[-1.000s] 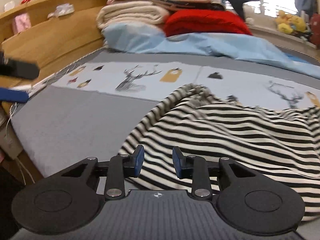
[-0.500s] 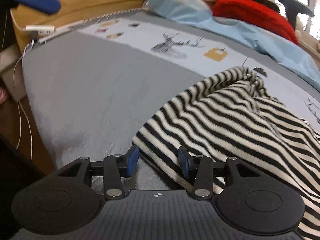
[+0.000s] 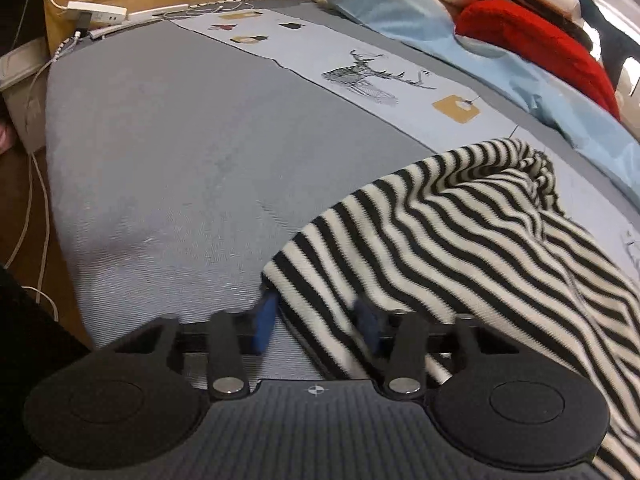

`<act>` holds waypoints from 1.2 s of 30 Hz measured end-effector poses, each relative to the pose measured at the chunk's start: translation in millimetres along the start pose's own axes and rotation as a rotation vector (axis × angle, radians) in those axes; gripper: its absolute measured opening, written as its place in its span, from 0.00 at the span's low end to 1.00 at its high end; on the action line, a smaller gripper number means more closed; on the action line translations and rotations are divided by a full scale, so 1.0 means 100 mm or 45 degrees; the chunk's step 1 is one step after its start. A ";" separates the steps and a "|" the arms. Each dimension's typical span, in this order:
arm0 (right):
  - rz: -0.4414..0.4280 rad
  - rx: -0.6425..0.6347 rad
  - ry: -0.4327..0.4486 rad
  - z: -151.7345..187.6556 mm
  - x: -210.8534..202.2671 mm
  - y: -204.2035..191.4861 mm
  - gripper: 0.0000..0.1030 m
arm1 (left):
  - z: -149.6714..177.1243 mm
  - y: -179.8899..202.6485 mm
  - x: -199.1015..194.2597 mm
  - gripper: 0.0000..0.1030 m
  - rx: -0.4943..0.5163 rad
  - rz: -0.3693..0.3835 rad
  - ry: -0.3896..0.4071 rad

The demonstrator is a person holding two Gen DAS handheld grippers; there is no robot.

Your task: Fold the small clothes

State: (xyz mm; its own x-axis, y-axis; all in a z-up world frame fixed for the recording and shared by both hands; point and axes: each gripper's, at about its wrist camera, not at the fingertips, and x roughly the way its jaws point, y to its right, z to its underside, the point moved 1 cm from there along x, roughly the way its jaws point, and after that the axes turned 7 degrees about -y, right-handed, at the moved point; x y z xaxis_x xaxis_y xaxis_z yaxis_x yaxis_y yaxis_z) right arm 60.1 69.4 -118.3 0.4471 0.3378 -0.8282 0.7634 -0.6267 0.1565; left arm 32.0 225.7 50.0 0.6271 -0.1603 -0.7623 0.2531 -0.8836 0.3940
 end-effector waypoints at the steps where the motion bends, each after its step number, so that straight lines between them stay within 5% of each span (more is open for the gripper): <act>1: 0.001 0.002 0.001 0.00 -0.01 0.02 0.28 | 0.00 0.01 0.01 0.74 0.005 -0.003 -0.004; 4: -0.017 0.053 0.021 -0.01 -0.08 0.10 0.11 | -0.03 0.02 0.05 0.75 0.005 0.000 -0.023; 10: -0.074 0.288 0.215 -0.01 -0.55 0.42 0.09 | -0.13 -0.01 0.29 0.81 -0.076 0.067 -0.159; 16: -0.116 0.506 0.384 0.13 -1.06 0.88 0.08 | -0.22 0.04 0.73 0.91 -0.210 0.320 -0.298; 21: -0.135 0.534 0.435 0.29 -1.33 1.07 0.08 | -0.21 0.18 1.23 1.00 -0.376 0.519 -0.334; 25: -0.153 0.487 0.441 0.39 -1.47 1.15 0.08 | -0.28 0.42 1.69 0.99 -0.347 0.431 -0.418; 29: -0.184 0.451 0.426 0.44 -1.52 1.22 0.08 | -0.34 0.59 2.09 0.99 -0.384 0.508 -0.506; 32: -0.203 0.415 0.420 0.47 -1.55 1.26 0.08 | -0.40 0.58 2.34 0.99 -0.434 0.416 -0.514; 34: -0.213 0.407 0.415 0.48 -1.56 1.28 0.08 | -0.43 0.55 2.49 0.93 -0.476 0.399 -0.544; 36: -0.225 0.405 0.413 0.48 -1.57 1.28 0.08 | -0.45 0.56 2.61 0.71 -0.456 0.376 -0.573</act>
State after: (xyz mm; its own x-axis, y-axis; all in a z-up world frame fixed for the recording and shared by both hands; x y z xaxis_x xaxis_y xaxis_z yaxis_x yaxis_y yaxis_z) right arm 65.1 -97.3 5.7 0.4842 0.6283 -0.6090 0.6830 -0.7064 -0.1858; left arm 243.2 154.2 -104.0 0.3576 -0.6118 -0.7055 0.3961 -0.5848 0.7079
